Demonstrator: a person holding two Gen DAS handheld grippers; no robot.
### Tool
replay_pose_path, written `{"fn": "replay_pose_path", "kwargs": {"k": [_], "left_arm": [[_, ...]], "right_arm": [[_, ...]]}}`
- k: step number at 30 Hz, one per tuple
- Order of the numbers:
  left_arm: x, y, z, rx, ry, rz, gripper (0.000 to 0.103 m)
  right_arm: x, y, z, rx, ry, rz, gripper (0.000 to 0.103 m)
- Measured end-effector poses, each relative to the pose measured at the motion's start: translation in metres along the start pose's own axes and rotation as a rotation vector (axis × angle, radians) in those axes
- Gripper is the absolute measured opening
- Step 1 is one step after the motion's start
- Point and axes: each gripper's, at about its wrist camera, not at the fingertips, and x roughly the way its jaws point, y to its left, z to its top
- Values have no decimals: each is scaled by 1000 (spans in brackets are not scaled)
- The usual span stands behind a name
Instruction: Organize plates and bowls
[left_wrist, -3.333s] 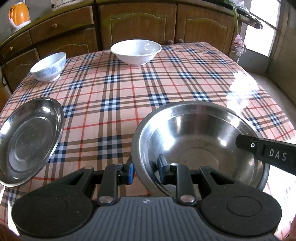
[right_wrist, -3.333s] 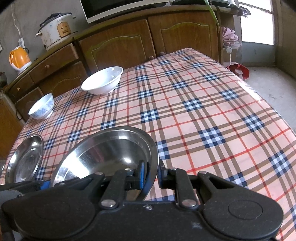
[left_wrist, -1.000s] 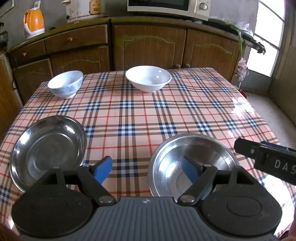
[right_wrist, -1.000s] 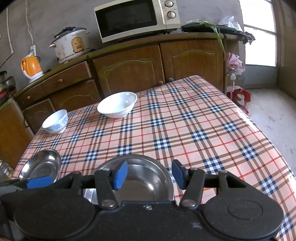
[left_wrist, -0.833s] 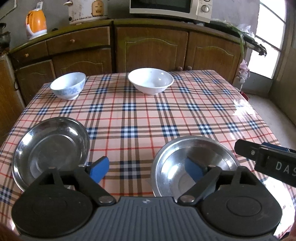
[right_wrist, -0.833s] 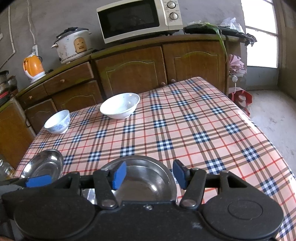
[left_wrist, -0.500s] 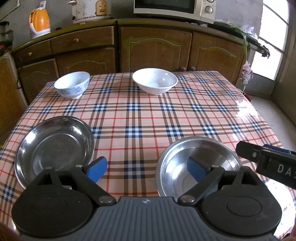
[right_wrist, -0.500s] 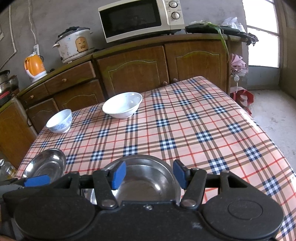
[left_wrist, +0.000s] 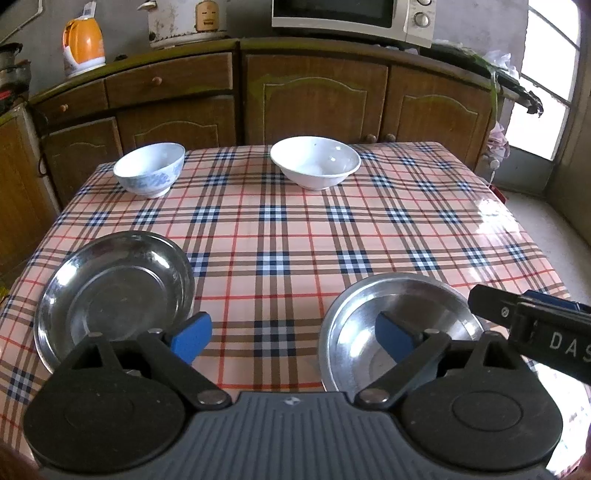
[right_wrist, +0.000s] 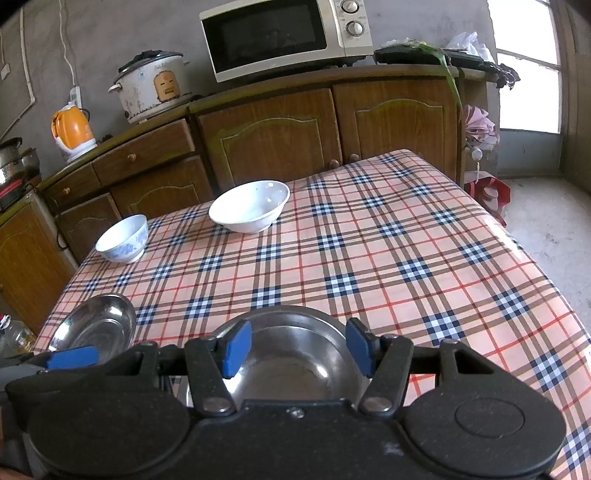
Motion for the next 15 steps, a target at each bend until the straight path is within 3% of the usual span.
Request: {"fn": "replay_pose_path", "kwargs": {"k": [15], "left_arm": [[3, 4, -2, -7, 7, 8, 98]], "right_arm": [[5, 3, -2, 2, 12, 8, 69]]}}
